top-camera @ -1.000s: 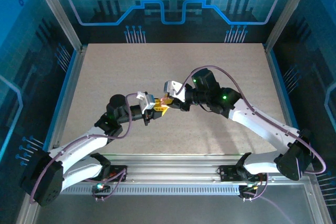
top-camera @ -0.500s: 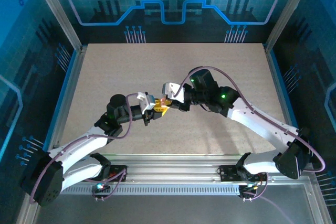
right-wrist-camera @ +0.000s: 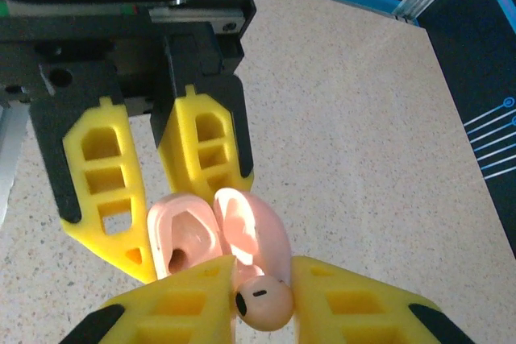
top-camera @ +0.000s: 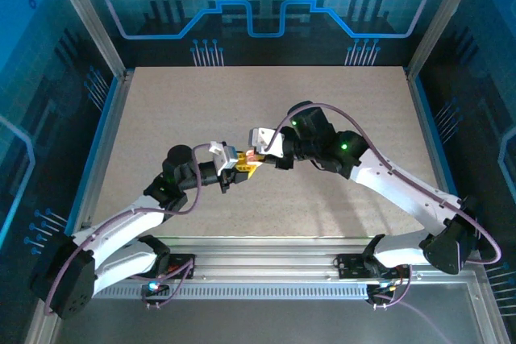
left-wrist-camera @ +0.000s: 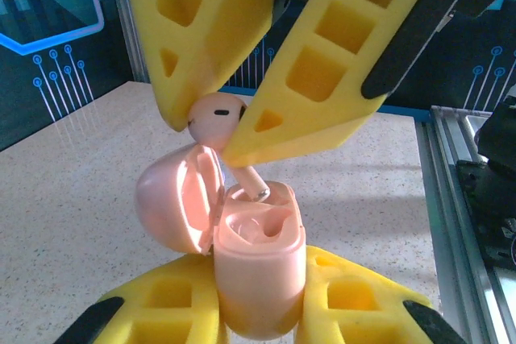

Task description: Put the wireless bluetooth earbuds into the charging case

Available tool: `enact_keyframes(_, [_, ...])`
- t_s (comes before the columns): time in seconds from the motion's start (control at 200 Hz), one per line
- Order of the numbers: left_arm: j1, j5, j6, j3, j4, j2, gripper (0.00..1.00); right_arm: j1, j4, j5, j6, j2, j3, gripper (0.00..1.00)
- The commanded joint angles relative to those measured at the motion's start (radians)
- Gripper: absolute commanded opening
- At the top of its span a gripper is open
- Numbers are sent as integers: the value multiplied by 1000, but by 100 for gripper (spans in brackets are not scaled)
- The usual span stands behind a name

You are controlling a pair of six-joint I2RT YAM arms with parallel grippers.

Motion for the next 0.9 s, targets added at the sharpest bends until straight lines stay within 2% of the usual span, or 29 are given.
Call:
enact_keyframes(0.0, [-10,23,34,42,30,-24,12,27,-66,43,-28,9,37,23])
enact_keyframes(0.295, [-16,6,45,39,23,-26,12,63,-66,76,-36,7,55,23])
enact_keyframes(0.635, [-22,0,67,36,8,-29,12,67,-62,58,-29,-46,67,23])
enact_keyframes(0.895, [-24,-11,97,29,5,-34,12,83,-68,65,-28,-32,67,23])
